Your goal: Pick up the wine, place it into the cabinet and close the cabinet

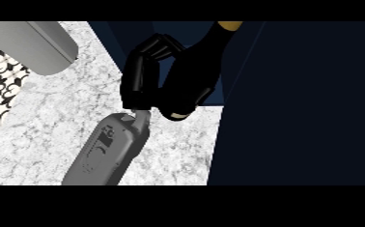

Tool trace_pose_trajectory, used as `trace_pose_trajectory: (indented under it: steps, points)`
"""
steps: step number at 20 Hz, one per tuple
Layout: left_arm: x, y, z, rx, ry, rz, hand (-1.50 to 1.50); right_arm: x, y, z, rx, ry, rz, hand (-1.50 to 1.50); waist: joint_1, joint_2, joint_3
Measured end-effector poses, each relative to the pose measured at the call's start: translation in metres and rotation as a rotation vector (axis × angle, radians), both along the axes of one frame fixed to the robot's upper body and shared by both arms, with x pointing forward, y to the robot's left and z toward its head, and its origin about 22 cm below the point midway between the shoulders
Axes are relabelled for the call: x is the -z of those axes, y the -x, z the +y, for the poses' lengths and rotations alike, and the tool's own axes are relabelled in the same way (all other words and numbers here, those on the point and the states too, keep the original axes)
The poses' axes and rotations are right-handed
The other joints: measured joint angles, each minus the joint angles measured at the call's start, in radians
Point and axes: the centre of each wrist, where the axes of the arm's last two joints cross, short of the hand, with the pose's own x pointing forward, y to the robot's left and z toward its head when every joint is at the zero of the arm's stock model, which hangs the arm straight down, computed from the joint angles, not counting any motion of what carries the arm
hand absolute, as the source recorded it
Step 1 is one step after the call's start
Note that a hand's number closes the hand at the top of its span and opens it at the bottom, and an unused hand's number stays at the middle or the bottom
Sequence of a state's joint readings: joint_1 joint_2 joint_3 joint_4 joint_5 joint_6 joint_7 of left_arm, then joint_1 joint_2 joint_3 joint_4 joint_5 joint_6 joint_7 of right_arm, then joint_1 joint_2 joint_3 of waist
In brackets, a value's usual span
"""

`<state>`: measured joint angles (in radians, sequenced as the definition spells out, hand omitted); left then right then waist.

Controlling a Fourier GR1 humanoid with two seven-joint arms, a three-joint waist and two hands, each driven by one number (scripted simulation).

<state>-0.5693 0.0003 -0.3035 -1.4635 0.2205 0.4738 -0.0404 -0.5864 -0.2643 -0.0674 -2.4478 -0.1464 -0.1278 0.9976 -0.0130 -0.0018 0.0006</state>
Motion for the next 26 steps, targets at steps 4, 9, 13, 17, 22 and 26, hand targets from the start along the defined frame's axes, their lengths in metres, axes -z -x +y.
trace_pose_trajectory:
  steps: [4,9,13,17,22,26]
  points:
    - [-0.002,-0.016,-0.009,-0.026,-0.014,0.004,1.50,0.000,0.000,0.002,-0.018,0.000,0.000,-1.50,-0.003,0.001,0.000]
    - [0.002,-0.029,-0.014,-0.060,-0.096,-0.031,1.50,0.003,-0.001,0.003,-0.027,-0.002,0.011,-1.50,0.000,0.001,0.000]
    - [0.013,-0.033,-0.019,-0.084,-0.146,-0.051,1.50,0.005,-0.001,-0.003,-0.004,0.001,0.014,-1.50,-0.002,0.002,0.000]
    - [0.028,-0.041,-0.018,-0.098,-0.176,-0.053,1.50,0.005,-0.003,-0.003,-0.009,0.005,0.013,-1.50,-0.005,0.002,-0.001]
    - [0.045,-0.047,-0.018,-0.102,-0.187,-0.041,1.50,0.003,-0.005,-0.003,-0.009,0.008,0.011,-1.50,-0.007,0.002,-0.001]
    - [0.057,-0.051,-0.017,-0.112,-0.189,-0.025,1.50,0.002,-0.007,-0.003,-0.017,0.001,0.010,-1.50,-0.009,0.003,-0.001]
